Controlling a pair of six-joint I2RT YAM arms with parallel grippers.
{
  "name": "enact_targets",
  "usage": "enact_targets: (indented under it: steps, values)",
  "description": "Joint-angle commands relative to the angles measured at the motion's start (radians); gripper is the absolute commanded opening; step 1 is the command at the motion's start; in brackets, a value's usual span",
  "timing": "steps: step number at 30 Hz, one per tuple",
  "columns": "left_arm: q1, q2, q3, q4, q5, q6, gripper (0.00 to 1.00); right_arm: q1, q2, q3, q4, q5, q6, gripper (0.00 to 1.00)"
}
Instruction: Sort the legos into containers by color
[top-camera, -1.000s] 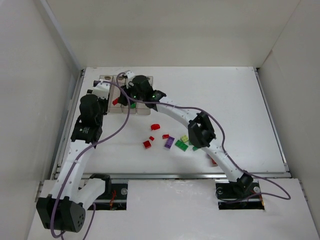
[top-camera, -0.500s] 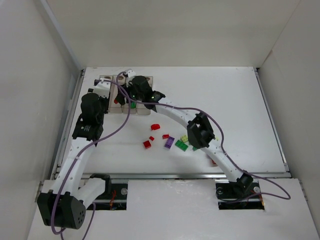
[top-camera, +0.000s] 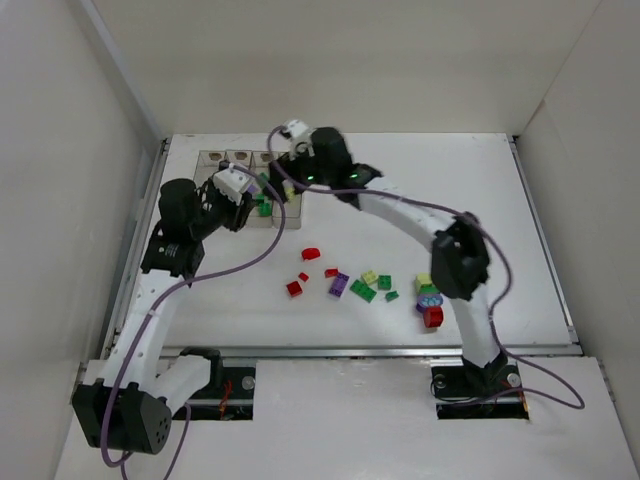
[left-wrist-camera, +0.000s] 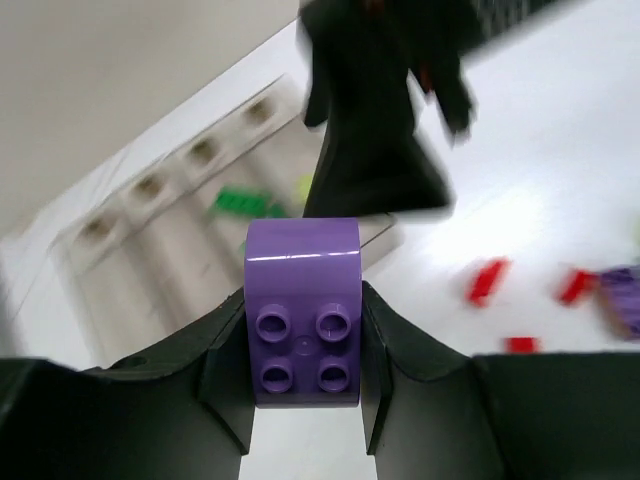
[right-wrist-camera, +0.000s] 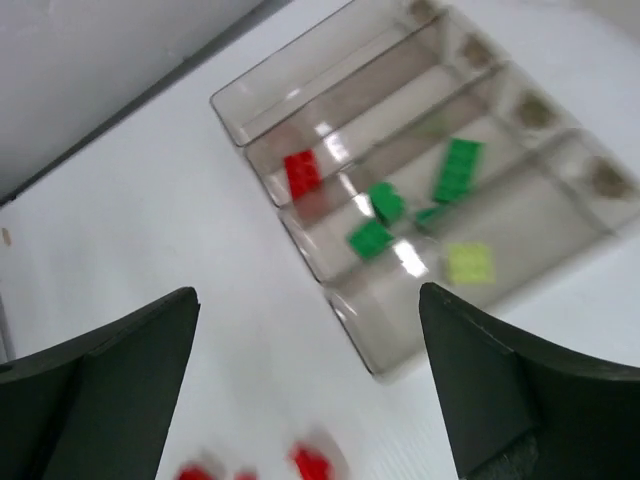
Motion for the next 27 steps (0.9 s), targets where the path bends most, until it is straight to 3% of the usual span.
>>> enact_targets:
  steps: [1, 2, 5, 10, 14, 22, 27]
  values:
    - [-0.001, 0.059, 0.114, 0.001, 0.499, 0.079, 0.00, -0.166, -0.343, -0.210, 0.082, -0.211, -0.161, 0.96]
    - [-0.001, 0.125, 0.168, -0.014, 0.569, 0.088, 0.00, -0.214, -0.453, -0.326, 0.072, -0.278, -0.190, 0.94]
    - [-0.010, 0.243, 0.301, -0.045, 0.790, 0.088, 0.00, -0.239, -0.600, -0.464, 0.038, -0.290, -0.320, 0.88]
    - [-0.101, 0.429, 0.506, -0.200, 0.843, 0.171, 0.00, -0.239, -0.759, -0.623, 0.013, -0.382, -0.364, 0.80]
    - [-0.164, 0.477, 0.602, -0.272, 0.843, 0.238, 0.00, -0.239, -0.793, -0.633, -0.005, -0.438, -0.364, 0.68]
    - [-0.233, 0.487, 0.636, -0.381, 0.820, 0.306, 0.00, -0.219, -0.793, -0.623, -0.005, -0.518, -0.333, 0.85]
    - [-0.244, 0.477, 0.625, -0.401, 0.820, 0.306, 0.00, -0.219, -0.793, -0.614, -0.005, -0.529, -0.333, 0.85]
